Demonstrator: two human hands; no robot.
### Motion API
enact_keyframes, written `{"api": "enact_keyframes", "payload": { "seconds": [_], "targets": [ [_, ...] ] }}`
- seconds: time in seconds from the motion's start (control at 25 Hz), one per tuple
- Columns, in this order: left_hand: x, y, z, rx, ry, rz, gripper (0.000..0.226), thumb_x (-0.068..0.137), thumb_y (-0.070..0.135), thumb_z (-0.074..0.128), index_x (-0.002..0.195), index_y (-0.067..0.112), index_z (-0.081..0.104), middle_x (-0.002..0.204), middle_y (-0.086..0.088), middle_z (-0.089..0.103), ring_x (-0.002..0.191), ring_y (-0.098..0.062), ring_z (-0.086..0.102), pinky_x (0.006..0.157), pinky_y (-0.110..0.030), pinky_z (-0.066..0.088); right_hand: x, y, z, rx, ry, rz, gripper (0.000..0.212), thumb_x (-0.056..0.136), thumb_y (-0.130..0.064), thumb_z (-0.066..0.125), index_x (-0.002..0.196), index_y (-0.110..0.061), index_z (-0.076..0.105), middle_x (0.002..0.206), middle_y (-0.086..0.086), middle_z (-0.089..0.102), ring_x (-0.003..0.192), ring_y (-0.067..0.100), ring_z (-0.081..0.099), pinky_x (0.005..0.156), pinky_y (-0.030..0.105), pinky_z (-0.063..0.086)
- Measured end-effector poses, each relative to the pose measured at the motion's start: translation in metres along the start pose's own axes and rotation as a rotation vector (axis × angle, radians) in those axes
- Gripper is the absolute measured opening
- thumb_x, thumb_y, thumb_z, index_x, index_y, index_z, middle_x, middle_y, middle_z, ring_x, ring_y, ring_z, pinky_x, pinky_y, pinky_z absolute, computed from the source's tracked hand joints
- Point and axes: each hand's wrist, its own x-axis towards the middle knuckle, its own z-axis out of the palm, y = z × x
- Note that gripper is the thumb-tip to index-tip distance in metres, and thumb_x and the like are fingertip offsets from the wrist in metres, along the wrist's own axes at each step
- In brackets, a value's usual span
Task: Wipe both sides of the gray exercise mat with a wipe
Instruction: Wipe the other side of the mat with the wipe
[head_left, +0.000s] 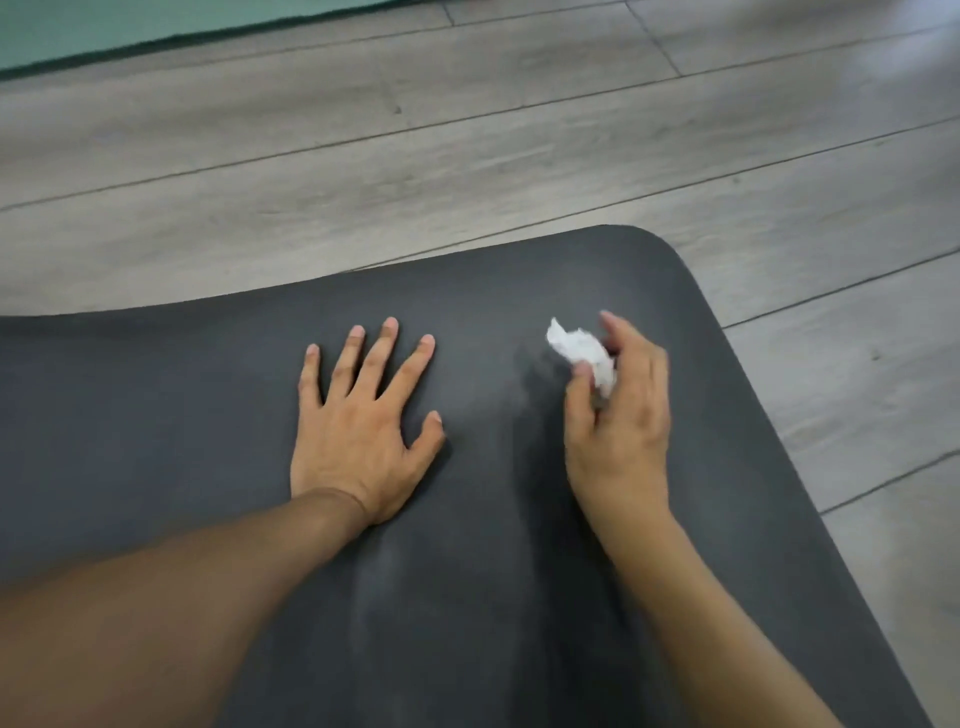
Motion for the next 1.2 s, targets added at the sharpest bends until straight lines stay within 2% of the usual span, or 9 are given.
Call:
{"api": "enact_keyframes", "payload": {
  "seconds": [0.16, 0.28, 0.36, 0.44, 0.6, 0.68, 0.88, 1.12, 1.2],
  "targets": [
    [0.001, 0.0, -0.002, 0.003, -0.004, 0.009, 0.073, 0.091, 0.06, 0.027, 0.161, 0.037, 0.021, 0.169, -0.001, 0.019, 0.155, -0.029, 0.018, 0.122, -0.061, 0.012, 0.13, 0.013, 0.029, -0.143, 0.09, 0.048, 0.023, 0.093, -0.017, 0.06, 0.115, -0.009, 0.06, 0.129, 0.007, 0.044, 0.099, 0.01, 0.05, 0.085, 0.018, 0.044],
    [0.003, -0.001, -0.002, 0.006, -0.008, 0.02, 0.074, 0.091, 0.059, 0.029, 0.161, 0.037, 0.021, 0.169, -0.001, 0.019, 0.155, -0.03, 0.019, 0.122, -0.061, 0.013, 0.155, 0.043, 0.048, -0.526, 0.031, 0.135, 0.022, 0.094, -0.02, 0.056, 0.111, -0.012, 0.068, 0.12, 0.007, 0.051, 0.108, 0.024, 0.049, 0.093, 0.032, 0.041],
    [0.004, -0.002, -0.002, 0.008, -0.008, 0.022, 0.074, 0.091, 0.059, 0.03, 0.161, 0.036, 0.021, 0.169, -0.001, 0.019, 0.155, -0.031, 0.019, 0.122, -0.062, 0.013, 0.15, 0.036, 0.066, -0.547, -0.008, 0.205, 0.023, 0.095, -0.018, 0.051, 0.103, -0.007, 0.07, 0.11, 0.012, 0.055, 0.102, 0.03, 0.052, 0.083, 0.034, 0.039],
    [0.004, -0.002, -0.001, 0.01, -0.009, 0.022, 0.074, 0.09, 0.058, 0.033, 0.16, 0.035, 0.024, 0.168, -0.002, 0.022, 0.154, -0.031, 0.021, 0.122, -0.063, 0.014, 0.131, 0.0, 0.097, -0.433, -0.136, 0.088, 0.02, 0.091, -0.013, 0.052, 0.094, -0.005, 0.07, 0.1, 0.014, 0.057, 0.093, 0.032, 0.055, 0.07, 0.032, 0.034],
    [0.005, -0.003, -0.001, -0.005, -0.021, 0.037, 0.071, 0.09, 0.057, 0.037, 0.154, 0.028, 0.039, 0.165, -0.006, 0.03, 0.153, -0.033, 0.024, 0.12, -0.064, 0.017, 0.085, -0.068, 0.138, -0.316, -0.52, -0.409, 0.015, 0.088, -0.012, 0.058, 0.091, -0.005, 0.071, 0.093, 0.013, 0.059, 0.085, 0.033, 0.058, 0.068, 0.034, 0.039],
    [0.005, -0.003, -0.002, 0.005, -0.023, 0.035, 0.073, 0.089, 0.057, 0.036, 0.158, 0.032, 0.032, 0.167, -0.004, 0.027, 0.154, -0.032, 0.024, 0.121, -0.063, 0.017, 0.112, -0.035, 0.118, -0.331, -0.385, -0.39, 0.012, 0.086, -0.009, 0.059, 0.091, -0.004, 0.069, 0.091, 0.016, 0.06, 0.083, 0.037, 0.058, 0.07, 0.04, 0.043],
    [0.005, -0.003, -0.003, -0.02, -0.017, 0.032, 0.077, 0.087, 0.057, 0.04, 0.159, 0.034, 0.029, 0.167, -0.002, 0.027, 0.153, -0.032, 0.025, 0.12, -0.063, 0.021, 0.176, 0.068, 0.044, -0.559, -0.021, 0.095, 0.021, 0.092, -0.014, 0.051, 0.107, -0.007, 0.063, 0.109, 0.021, 0.056, 0.1, 0.04, 0.051, 0.088, 0.045, 0.041],
    [0.008, -0.003, -0.005, -0.03, -0.041, 0.025, 0.081, 0.083, 0.058, 0.048, 0.159, 0.036, 0.03, 0.166, 0.0, 0.028, 0.153, -0.029, 0.027, 0.117, -0.064, 0.027, 0.167, 0.058, 0.058, -0.364, -0.021, 0.121, 0.021, 0.09, -0.014, 0.052, 0.108, -0.009, 0.062, 0.11, 0.021, 0.051, 0.101, 0.042, 0.049, 0.086, 0.041, 0.041],
    [0.008, -0.003, -0.005, -0.006, -0.049, 0.027, 0.08, 0.084, 0.058, 0.047, 0.159, 0.036, 0.029, 0.167, 0.0, 0.027, 0.153, -0.03, 0.026, 0.118, -0.064, 0.026, 0.148, 0.032, 0.079, -0.313, -0.117, -0.024, 0.021, 0.088, -0.014, 0.052, 0.104, -0.009, 0.064, 0.105, 0.019, 0.053, 0.095, 0.04, 0.052, 0.083, 0.041, 0.043]
  ]
}}
